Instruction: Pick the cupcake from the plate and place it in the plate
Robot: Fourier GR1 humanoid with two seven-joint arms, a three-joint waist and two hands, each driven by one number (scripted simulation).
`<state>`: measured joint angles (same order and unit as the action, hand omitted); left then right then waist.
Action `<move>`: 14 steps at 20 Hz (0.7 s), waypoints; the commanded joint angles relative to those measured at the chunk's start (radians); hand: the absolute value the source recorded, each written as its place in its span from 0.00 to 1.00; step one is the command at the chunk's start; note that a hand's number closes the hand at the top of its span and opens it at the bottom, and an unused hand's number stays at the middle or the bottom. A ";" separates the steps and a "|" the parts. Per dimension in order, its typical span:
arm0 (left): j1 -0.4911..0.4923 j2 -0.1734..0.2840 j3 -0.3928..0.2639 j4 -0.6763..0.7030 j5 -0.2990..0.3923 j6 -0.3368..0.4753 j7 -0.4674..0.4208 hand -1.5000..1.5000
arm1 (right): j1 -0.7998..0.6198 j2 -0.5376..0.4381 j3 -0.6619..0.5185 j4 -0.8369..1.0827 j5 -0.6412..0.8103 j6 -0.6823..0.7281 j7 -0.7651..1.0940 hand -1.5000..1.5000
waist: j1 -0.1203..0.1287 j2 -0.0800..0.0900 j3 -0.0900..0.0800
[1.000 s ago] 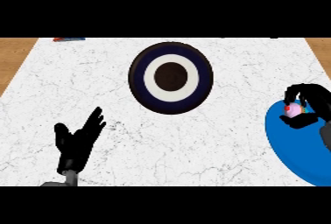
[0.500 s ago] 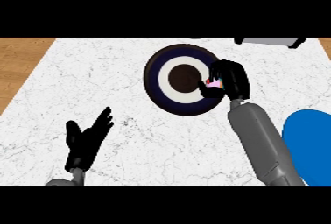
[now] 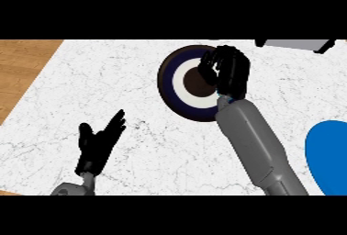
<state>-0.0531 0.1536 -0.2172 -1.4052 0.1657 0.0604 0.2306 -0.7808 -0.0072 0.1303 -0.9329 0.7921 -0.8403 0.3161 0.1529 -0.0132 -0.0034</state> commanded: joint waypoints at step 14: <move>-0.006 -0.004 0.052 0.021 0.003 0.040 -0.006 0.50 | -0.102 0.007 0.155 0.230 0.257 -0.571 0.511 1.00 | -0.084 0.016 0.000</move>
<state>-0.0556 0.1545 -0.1872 -1.4058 0.1617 0.0868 0.2265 -0.8356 -0.0070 0.2988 -0.7852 0.9711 -1.2402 0.7119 0.0952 -0.0017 -0.0008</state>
